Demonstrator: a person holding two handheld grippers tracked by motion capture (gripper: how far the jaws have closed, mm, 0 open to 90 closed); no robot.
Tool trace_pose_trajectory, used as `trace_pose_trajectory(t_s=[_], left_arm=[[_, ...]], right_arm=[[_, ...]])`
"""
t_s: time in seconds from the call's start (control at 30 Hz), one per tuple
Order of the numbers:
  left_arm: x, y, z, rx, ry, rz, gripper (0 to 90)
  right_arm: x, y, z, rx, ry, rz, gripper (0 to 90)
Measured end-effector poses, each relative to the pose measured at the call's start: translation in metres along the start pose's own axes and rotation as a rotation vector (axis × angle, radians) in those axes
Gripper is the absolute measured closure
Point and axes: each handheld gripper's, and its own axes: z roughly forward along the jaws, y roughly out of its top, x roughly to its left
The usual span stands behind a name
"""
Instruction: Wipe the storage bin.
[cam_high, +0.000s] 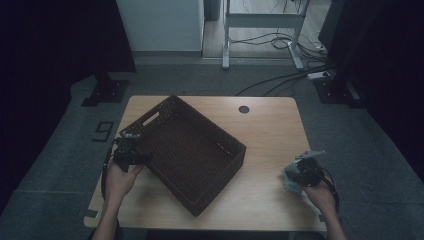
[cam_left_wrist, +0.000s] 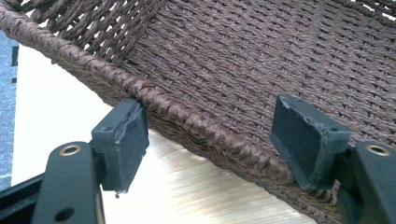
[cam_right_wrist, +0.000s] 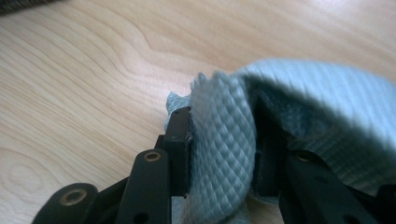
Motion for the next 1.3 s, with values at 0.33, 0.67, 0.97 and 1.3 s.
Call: trace_pose_trajectory(t_s=[0.33,0.67,0.97,1.3], left_arm=[[0.000,0.001,0.000,0.001,0.001,0.000,27.2],[-0.001,0.002,-0.002,0.010,0.008,-0.009,24.1],[-0.004,0.001,-0.004,0.023,0.011,-0.001,22.8],[-0.005,0.002,-0.003,0.030,0.015,0.011,27.6]], right_arm=[[-0.002,0.000,-0.010,-0.037,-0.037,0.011,39.5],[0.002,0.009,-0.034,-0.115,-0.036,-0.005,19.5],[0.018,0.024,-0.036,-0.155,0.022,-0.049,13.5],[0.046,0.046,-0.017,-0.154,0.078,-0.133,18.4]])
